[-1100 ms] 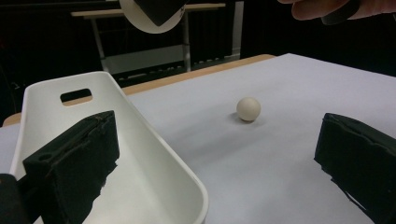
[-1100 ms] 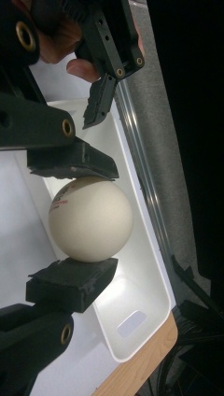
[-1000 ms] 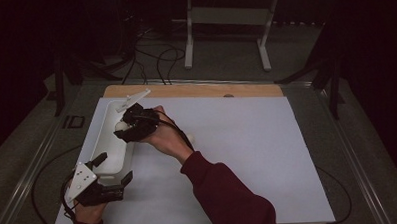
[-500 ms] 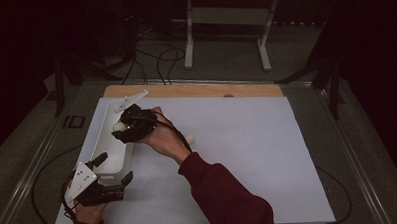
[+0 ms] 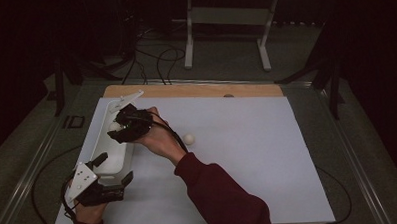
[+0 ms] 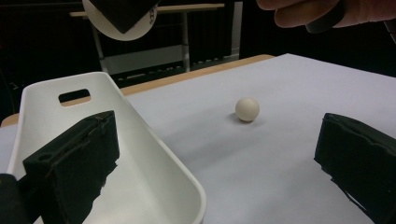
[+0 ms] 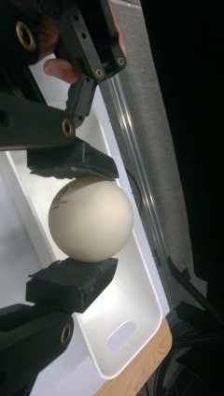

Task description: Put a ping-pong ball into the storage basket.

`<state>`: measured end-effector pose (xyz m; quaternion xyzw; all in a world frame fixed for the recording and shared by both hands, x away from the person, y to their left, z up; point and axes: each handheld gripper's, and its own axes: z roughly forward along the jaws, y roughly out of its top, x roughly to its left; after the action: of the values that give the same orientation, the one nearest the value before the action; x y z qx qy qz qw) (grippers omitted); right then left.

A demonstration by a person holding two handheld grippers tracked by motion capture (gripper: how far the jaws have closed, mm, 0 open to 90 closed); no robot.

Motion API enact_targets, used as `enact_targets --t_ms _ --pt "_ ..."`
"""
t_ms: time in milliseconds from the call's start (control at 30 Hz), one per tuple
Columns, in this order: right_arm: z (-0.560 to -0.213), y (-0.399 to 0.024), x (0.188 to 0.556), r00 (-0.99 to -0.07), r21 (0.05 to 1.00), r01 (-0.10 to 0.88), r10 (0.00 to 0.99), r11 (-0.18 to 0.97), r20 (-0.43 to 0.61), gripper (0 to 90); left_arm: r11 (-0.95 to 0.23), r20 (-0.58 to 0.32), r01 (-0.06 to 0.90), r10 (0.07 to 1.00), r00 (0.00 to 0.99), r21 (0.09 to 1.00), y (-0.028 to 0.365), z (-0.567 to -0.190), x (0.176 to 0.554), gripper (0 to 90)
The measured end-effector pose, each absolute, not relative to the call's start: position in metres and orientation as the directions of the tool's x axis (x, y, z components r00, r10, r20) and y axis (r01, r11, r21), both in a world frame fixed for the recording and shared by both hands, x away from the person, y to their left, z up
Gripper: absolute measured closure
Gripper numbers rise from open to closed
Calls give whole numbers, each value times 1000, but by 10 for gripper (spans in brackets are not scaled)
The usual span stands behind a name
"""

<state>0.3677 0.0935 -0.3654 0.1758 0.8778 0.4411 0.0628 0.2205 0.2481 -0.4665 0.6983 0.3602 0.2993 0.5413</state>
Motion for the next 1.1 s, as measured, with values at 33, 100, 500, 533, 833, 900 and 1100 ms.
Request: enact_targets --t_ms 33,100,500,533,833,900,1100 --pt "-365 94 368 -930 797 253 364 549 45 505 -154 27 179 827 562 972 248 -466 220 0" --pt "-365 95 368 -930 798 253 364 548 45 505 -154 27 179 826 562 972 248 -466 220 0" --pt "-368 98 371 -927 802 263 370 537 56 504 -155 26 183 826 563 971 247 -466 221 0" --pt "-368 98 371 -926 803 265 373 534 58 504 -156 27 183 825 564 971 247 -466 221 0" --pt "-368 103 370 -928 803 263 367 535 60 504 -154 25 182 826 564 971 247 -466 221 0" --pt "-368 104 370 -929 803 263 366 536 60 504 -154 25 182 826 564 971 247 -466 221 0" --pt "-368 107 369 -930 801 264 363 537 63 503 -153 25 182 825 564 971 247 -467 221 0"
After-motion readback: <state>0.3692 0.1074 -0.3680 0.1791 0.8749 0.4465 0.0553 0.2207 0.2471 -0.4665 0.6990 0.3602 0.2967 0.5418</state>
